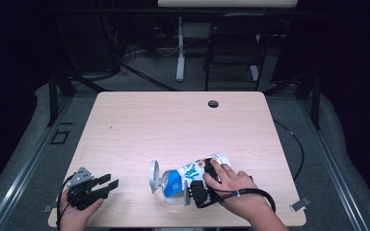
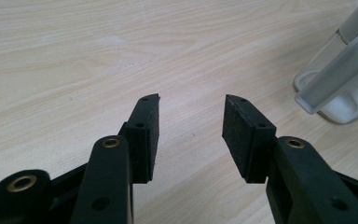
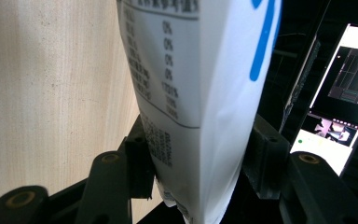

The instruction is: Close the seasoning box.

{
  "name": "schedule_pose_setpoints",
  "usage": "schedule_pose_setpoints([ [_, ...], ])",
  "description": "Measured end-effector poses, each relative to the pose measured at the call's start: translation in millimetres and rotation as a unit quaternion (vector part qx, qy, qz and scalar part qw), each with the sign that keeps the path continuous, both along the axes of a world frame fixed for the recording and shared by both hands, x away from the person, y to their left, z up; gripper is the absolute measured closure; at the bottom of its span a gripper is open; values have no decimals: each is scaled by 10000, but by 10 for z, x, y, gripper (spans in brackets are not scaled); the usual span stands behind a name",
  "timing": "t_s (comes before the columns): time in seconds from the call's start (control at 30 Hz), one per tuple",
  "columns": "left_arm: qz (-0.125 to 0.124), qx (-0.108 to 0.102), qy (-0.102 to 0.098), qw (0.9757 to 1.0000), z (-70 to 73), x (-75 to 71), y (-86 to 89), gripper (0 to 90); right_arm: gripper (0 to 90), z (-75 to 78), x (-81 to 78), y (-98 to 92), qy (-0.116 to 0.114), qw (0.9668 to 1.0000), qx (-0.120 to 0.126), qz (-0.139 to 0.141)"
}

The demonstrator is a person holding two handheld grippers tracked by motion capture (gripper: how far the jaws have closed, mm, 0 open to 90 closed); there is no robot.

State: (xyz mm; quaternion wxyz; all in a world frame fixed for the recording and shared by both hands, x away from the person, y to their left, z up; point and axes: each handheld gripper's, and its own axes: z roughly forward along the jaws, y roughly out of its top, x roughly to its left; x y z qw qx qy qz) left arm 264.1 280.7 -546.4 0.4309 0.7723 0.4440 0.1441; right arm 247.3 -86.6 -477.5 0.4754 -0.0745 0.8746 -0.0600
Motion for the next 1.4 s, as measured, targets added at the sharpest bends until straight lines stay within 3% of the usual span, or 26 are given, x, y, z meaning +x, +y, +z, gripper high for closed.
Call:
schedule_pose_setpoints([
  [0.6, 14, -15, -4, 10000, 6, -7, 3, 566, 524, 34, -19, 5, -88, 9998, -187, -3],
  [1.4, 23, 3, 29, 10000, -3, 0, 6, 566, 535, 23, -8, 0, -45, 9998, -163, 59],
])
